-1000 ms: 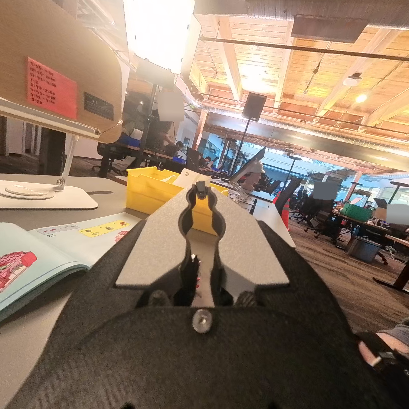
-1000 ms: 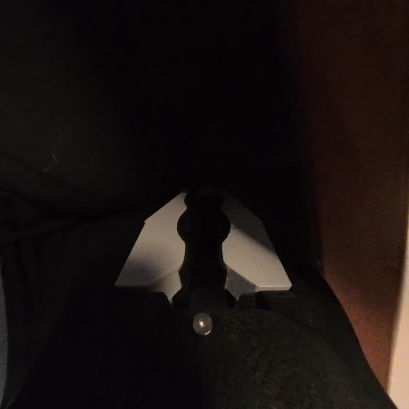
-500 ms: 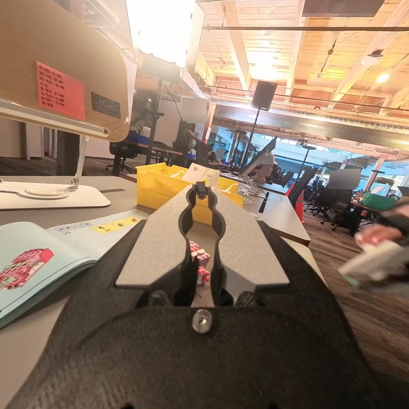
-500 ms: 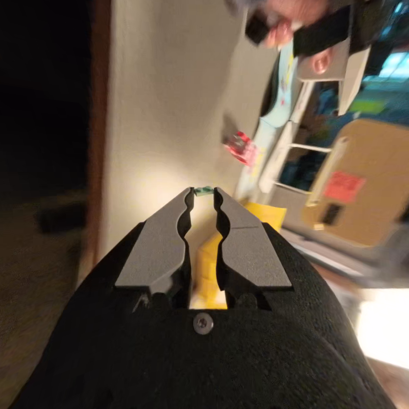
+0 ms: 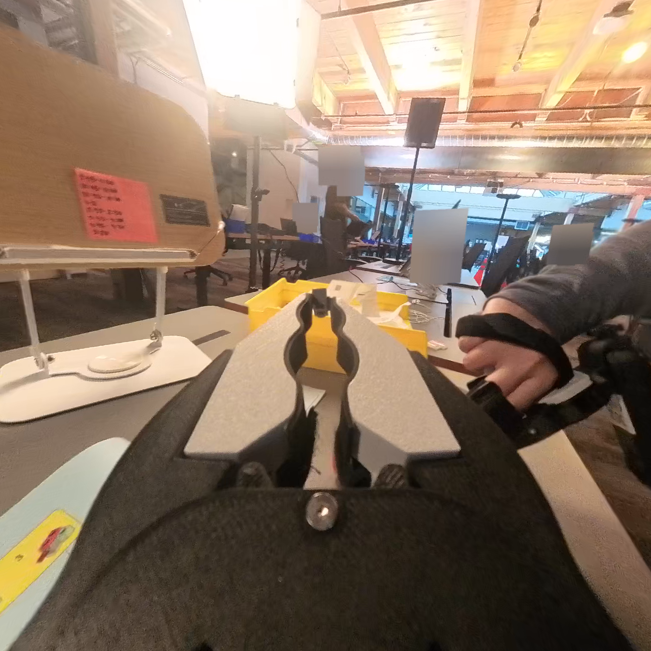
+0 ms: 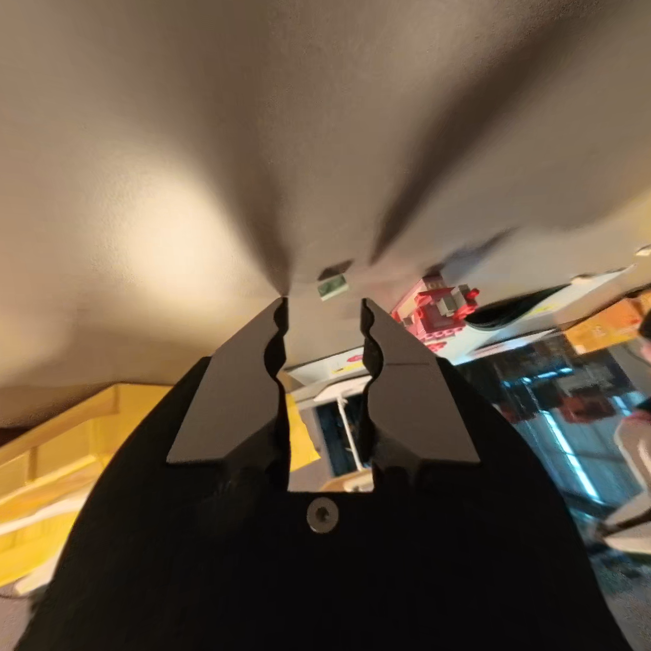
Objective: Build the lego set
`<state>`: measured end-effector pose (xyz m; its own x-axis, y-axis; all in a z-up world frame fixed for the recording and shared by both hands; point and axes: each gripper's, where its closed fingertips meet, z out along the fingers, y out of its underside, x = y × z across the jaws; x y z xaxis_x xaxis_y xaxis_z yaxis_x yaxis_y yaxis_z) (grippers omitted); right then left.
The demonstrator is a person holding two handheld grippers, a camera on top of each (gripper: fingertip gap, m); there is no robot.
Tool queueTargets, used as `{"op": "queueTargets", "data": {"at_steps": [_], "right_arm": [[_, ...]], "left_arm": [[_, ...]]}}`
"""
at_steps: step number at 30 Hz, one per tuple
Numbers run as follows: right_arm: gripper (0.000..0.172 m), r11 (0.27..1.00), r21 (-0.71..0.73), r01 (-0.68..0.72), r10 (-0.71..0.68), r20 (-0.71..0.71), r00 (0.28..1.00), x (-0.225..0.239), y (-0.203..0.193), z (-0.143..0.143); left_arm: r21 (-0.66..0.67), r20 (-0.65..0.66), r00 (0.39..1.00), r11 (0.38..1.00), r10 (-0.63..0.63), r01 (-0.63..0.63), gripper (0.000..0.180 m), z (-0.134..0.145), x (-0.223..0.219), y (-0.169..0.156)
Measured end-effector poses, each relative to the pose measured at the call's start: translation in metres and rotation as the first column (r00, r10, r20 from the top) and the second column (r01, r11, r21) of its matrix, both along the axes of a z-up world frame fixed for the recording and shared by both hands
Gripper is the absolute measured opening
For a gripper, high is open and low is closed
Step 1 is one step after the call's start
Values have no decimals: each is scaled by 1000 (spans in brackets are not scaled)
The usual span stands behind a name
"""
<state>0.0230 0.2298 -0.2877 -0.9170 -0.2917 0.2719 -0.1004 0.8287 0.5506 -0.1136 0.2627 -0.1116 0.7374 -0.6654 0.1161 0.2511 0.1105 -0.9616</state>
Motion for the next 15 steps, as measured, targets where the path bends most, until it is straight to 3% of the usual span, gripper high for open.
{"op": "queueTargets", "data": {"at_steps": [3, 5, 6, 8, 9, 10, 11, 13, 15], "right_arm": [[51, 980, -149, 131, -136, -21, 991, 0, 4, 9], [51, 891, -326, 318, -349, -40, 936, 2, 7, 19], [49, 785, -449, 426, -487, -22, 873, 4, 5, 23], [45, 447, -679, 583, -714, 122, 689, 8, -10, 27], [44, 280, -765, 581, -763, 190, 618, 6, -20, 30], [38, 162, -820, 550, -788, 228, 572, 3, -26, 31], [37, 104, -853, 511, -807, 229, 545, 2, -28, 31], [26, 89, -884, 459, -828, 190, 527, 2, -27, 24], [20, 129, -875, 466, -822, 168, 544, 6, -26, 11]], "left_arm": [[-12, 58, 998, 1000, -4, 5, 9, -10, -9, 3], [-11, 81, 997, 1000, -8, 9, 9, -18, -10, 1], [-11, 88, 996, 1000, -9, 10, 8, -23, -10, -1], [-20, 91, 996, 1000, -17, 19, 8, -30, -7, -4], [-21, 82, 996, 999, -25, 27, 8, -31, -6, -5], [-14, 70, 997, 1000, -27, 28, 9, -31, -5, -6], [-6, 60, 998, 1000, -26, 27, 9, -31, -5, -6], [-7, 60, 997, 998, -56, 56, 9, -33, -2, -8], [-4, 61, 994, 996, -86, 86, 9, -34, 1, -11]]}}
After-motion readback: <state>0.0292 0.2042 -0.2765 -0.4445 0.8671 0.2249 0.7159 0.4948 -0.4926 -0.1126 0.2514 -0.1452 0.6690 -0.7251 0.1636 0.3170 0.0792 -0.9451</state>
